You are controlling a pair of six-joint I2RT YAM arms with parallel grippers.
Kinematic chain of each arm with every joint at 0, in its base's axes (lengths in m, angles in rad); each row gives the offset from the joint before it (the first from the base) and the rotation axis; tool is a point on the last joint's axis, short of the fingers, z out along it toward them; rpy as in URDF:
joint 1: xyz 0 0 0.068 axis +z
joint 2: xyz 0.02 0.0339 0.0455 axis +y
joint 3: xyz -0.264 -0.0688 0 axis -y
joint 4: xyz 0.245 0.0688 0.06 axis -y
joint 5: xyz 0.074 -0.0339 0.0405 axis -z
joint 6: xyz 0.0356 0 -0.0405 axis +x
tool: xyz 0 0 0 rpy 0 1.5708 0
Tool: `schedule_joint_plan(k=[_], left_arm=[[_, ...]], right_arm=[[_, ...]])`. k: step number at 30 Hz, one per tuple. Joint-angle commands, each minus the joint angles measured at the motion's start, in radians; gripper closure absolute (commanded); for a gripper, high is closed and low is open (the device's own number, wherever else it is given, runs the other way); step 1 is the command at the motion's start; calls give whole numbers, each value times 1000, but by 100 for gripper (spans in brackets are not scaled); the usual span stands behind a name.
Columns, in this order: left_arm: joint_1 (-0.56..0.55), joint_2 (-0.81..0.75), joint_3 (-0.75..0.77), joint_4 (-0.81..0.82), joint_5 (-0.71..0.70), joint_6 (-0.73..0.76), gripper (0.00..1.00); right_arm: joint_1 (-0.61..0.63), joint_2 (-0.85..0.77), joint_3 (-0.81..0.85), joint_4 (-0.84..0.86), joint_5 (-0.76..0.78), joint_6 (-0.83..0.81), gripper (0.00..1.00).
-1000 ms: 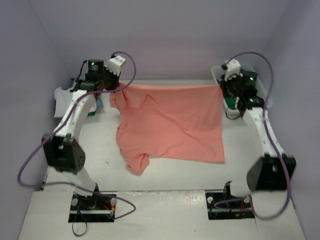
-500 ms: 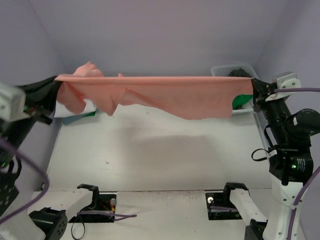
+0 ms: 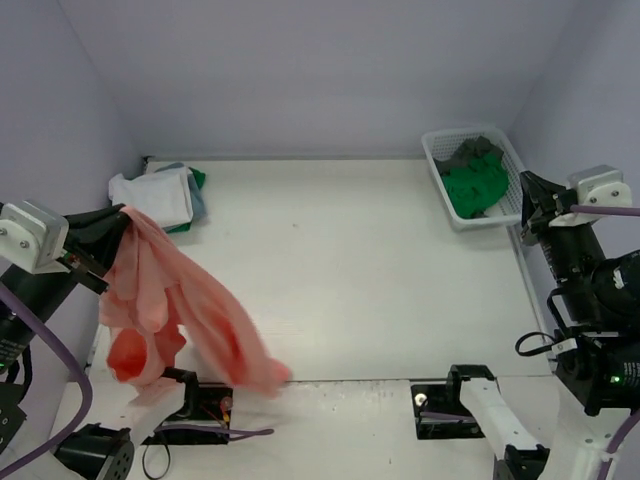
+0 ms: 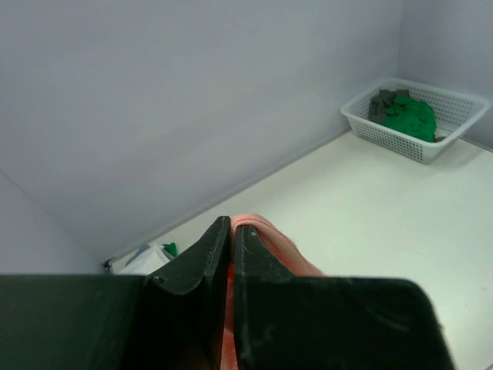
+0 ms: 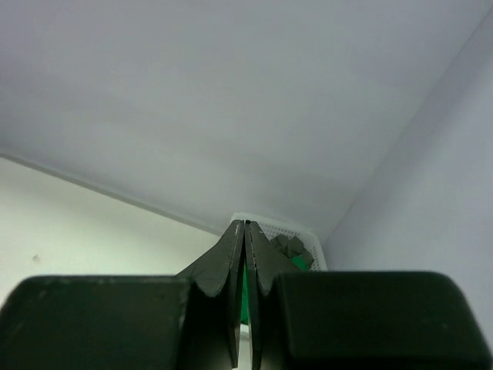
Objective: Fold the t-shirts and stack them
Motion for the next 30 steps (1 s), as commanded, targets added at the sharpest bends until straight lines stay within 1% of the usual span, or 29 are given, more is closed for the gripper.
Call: schedule_joint_plan(k=[1,2,3,4,5,6,7,8,9,10,11,13,14,15,17,18,20,21,23,24,27,28,30], left_arm=[[11,0,-46,60,51,-22,100],[11,6,-68,68,54,-26,100],[11,15,-91,68,78,-23,100],[11,39,-96,69,86,-29,100],[11,53,-99,69,92,-31,100],[11,72,-99,71,101,-32,100],[11,88,-87,72,106,-35,100],[11,122,-79,74,108,-35,100],[11,137,-70,77,112,-34,100],[11,173,-39,77,115,-34,100],[10,188,-24,77,111,-35,100],[10,243,45,74,109,-48,100],[10,259,67,71,108,-55,100],[10,276,85,71,105,-61,100],[8,308,119,78,98,-74,100],[10,320,125,83,94,-77,100],[10,354,160,85,89,-77,100],[10,368,177,82,85,-78,100],[10,398,203,83,79,-77,100],[10,408,228,82,78,-77,100],[10,431,257,94,86,-88,100],[10,443,263,98,89,-95,100],[10,455,278,103,92,-104,100]], right_arm=[[10,44,-13,-9,-61,-2,100],[10,59,-33,-58,-233,-2,100],[10,67,-71,-61,-290,22,100],[10,82,-149,-60,-392,33,98],[10,93,-186,-60,-440,36,91],[10,104,-218,-60,-471,38,88],[39,125,-268,-58,-508,39,84],[54,136,-289,-60,-570,36,75],[78,148,-304,-58,-583,33,71],[112,177,-318,-62,-588,27,68],[201,196,-348,-60,-579,21,62],[314,255,-376,-57,-514,-5,58],[359,277,-404,-57,-523,-17,54],[361,300,-409,-57,-570,-27,54],[370,346,-415,-51,-602,-57,54],[429,360,-418,-48,-606,-64,53],[514,403,-416,-46,-570,-83,52],[577,437,-413,-45,-551,-90,52],[617,472,-412,-42,-530,-108,52],[663,487,-412,-39,-522,-114,52],[740,568,-416,1,-465,-114,52],[792,584,-413,18,-426,-116,52],[839,636,-409,44,-376,-108,53]])
